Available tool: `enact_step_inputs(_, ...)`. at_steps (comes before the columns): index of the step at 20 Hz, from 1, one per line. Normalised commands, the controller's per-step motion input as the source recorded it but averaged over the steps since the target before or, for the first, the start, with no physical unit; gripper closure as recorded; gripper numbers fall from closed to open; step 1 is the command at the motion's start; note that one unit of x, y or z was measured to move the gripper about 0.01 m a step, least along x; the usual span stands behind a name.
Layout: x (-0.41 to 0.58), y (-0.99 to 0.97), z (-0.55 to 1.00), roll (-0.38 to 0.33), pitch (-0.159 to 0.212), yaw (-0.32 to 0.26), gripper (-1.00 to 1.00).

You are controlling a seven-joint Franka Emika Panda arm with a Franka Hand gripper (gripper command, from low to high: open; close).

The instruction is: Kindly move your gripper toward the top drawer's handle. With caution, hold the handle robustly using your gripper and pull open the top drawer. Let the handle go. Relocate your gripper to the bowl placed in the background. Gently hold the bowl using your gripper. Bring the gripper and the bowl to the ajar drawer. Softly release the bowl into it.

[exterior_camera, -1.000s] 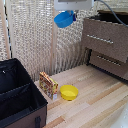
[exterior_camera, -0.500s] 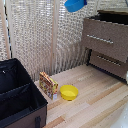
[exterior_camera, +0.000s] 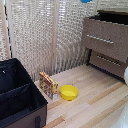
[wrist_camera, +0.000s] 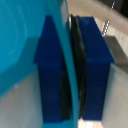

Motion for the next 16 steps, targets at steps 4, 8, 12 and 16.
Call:
enact_step_inputs(4,-0.043,-1.0,-0.22,0.058,0.019,-0.013,1.0)
enact_step_inputs(8,-0.195,-0.86,-0.59,0.02,0.039,-0.025,1.0)
enact_step_inputs(12,-0.234,-0.49,-0.53,-0.026,0.059,-0.004,1.0)
enact_step_inputs(16,-0.354,-0.03,-0.13,0.0,0.046,0.06,1.0)
